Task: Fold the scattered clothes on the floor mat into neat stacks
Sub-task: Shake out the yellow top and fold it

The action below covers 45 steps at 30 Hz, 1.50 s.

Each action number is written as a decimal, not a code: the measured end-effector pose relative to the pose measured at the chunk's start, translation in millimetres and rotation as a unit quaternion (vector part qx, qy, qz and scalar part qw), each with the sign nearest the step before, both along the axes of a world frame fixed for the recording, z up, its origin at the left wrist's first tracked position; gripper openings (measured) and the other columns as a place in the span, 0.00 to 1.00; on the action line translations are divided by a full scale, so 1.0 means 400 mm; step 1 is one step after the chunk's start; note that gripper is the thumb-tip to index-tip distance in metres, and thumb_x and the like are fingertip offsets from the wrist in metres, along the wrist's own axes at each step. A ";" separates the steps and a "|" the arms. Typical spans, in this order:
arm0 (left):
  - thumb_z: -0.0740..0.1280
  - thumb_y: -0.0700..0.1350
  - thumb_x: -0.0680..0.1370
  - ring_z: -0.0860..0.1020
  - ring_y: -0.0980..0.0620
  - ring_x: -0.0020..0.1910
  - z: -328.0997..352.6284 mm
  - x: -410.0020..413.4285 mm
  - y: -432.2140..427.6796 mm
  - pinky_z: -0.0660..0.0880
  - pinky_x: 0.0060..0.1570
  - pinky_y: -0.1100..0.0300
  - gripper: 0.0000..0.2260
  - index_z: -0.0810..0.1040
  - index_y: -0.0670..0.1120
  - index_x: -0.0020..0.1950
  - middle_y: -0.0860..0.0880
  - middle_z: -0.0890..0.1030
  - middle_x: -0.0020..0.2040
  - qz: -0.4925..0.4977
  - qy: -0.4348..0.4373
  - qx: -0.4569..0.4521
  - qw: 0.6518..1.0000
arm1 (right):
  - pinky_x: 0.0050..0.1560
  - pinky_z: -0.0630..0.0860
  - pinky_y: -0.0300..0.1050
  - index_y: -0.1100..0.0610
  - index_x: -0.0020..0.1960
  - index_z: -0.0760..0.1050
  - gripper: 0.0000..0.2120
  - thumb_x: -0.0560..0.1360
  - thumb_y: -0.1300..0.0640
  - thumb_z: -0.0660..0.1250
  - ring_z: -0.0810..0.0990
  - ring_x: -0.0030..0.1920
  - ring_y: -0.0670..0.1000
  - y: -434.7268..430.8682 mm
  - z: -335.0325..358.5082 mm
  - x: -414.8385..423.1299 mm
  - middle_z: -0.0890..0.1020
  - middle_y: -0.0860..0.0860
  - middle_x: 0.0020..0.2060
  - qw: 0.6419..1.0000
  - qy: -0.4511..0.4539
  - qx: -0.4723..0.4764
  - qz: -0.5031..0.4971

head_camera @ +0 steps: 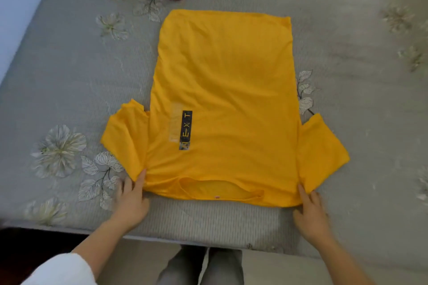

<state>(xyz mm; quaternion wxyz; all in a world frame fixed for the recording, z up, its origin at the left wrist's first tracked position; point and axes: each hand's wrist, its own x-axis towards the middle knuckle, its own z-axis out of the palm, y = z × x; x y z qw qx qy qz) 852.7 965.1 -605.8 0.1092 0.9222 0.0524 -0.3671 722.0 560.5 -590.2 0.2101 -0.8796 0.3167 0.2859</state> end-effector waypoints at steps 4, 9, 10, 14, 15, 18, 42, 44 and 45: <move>0.61 0.39 0.75 0.34 0.40 0.75 0.036 -0.041 -0.105 0.44 0.73 0.41 0.37 0.43 0.51 0.78 0.39 0.33 0.76 0.058 -0.090 0.018 0.994 | 0.52 0.70 0.51 0.63 0.67 0.70 0.19 0.76 0.68 0.61 0.73 0.53 0.58 0.007 0.011 0.006 0.75 0.62 0.59 0.967 -0.147 0.058 -0.200; 0.62 0.44 0.75 0.53 0.48 0.75 0.035 -0.073 -0.259 0.54 0.69 0.50 0.32 0.53 0.56 0.77 0.51 0.55 0.77 -0.168 -0.124 -0.066 0.976 | 0.37 0.65 0.47 0.65 0.62 0.68 0.16 0.75 0.65 0.63 0.72 0.40 0.54 -0.038 0.002 0.074 0.75 0.57 0.41 0.888 -0.205 0.076 -0.406; 0.61 0.46 0.76 0.62 0.51 0.70 0.030 -0.080 -0.283 0.58 0.65 0.54 0.26 0.61 0.56 0.74 0.52 0.64 0.72 -0.188 -0.116 -0.055 0.974 | 0.34 0.64 0.46 0.65 0.59 0.69 0.14 0.74 0.65 0.63 0.72 0.38 0.54 -0.050 -0.007 0.078 0.74 0.57 0.38 0.882 -0.196 0.081 -0.420; 0.57 0.46 0.78 0.77 0.53 0.45 0.045 -0.076 -0.369 0.66 0.41 0.60 0.06 0.70 0.52 0.42 0.53 0.78 0.45 -0.195 -0.080 0.016 0.977 | 0.33 0.65 0.46 0.62 0.51 0.71 0.10 0.72 0.60 0.66 0.74 0.42 0.56 -0.114 -0.035 0.086 0.75 0.60 0.42 0.854 -0.165 0.062 -0.489; 0.58 0.45 0.78 0.77 0.53 0.43 0.045 -0.074 -0.393 0.67 0.38 0.60 0.07 0.69 0.51 0.40 0.52 0.78 0.43 -0.197 -0.083 0.018 0.977 | 0.38 0.70 0.48 0.63 0.53 0.72 0.12 0.73 0.58 0.67 0.76 0.46 0.59 -0.137 -0.039 0.096 0.77 0.62 0.46 0.842 -0.170 0.052 -0.510; 0.63 0.44 0.77 0.75 0.49 0.48 0.034 -0.084 -0.487 0.72 0.44 0.56 0.04 0.74 0.47 0.50 0.48 0.76 0.50 -0.203 -0.165 -0.104 0.960 | 0.52 0.75 0.57 0.59 0.56 0.70 0.17 0.72 0.54 0.71 0.78 0.53 0.60 -0.206 -0.049 0.141 0.76 0.59 0.51 0.810 -0.209 0.047 -0.545; 0.56 0.50 0.81 0.33 0.41 0.75 -0.022 -0.249 -0.787 0.30 0.69 0.40 0.32 0.38 0.56 0.77 0.54 0.37 0.78 -0.426 0.021 -0.133 0.894 | 0.74 0.52 0.45 0.53 0.68 0.72 0.19 0.78 0.63 0.59 0.54 0.76 0.49 -0.160 0.018 0.216 0.63 0.49 0.74 0.963 -0.166 0.168 0.130; 0.55 0.50 0.81 0.29 0.43 0.73 -0.023 -0.250 -0.778 0.28 0.66 0.42 0.32 0.38 0.55 0.78 0.55 0.36 0.78 -0.448 0.027 -0.142 0.882 | 0.74 0.46 0.49 0.49 0.75 0.60 0.24 0.80 0.54 0.58 0.45 0.77 0.49 -0.148 -0.014 0.231 0.52 0.48 0.77 0.954 -0.142 0.091 0.249; 0.55 0.49 0.81 0.28 0.44 0.72 -0.024 -0.251 -0.773 0.28 0.67 0.42 0.31 0.40 0.54 0.78 0.54 0.36 0.78 -0.458 0.032 -0.151 0.876 | 0.74 0.45 0.50 0.48 0.77 0.55 0.26 0.81 0.51 0.56 0.42 0.77 0.50 -0.139 -0.023 0.236 0.48 0.48 0.78 0.950 -0.119 0.059 0.284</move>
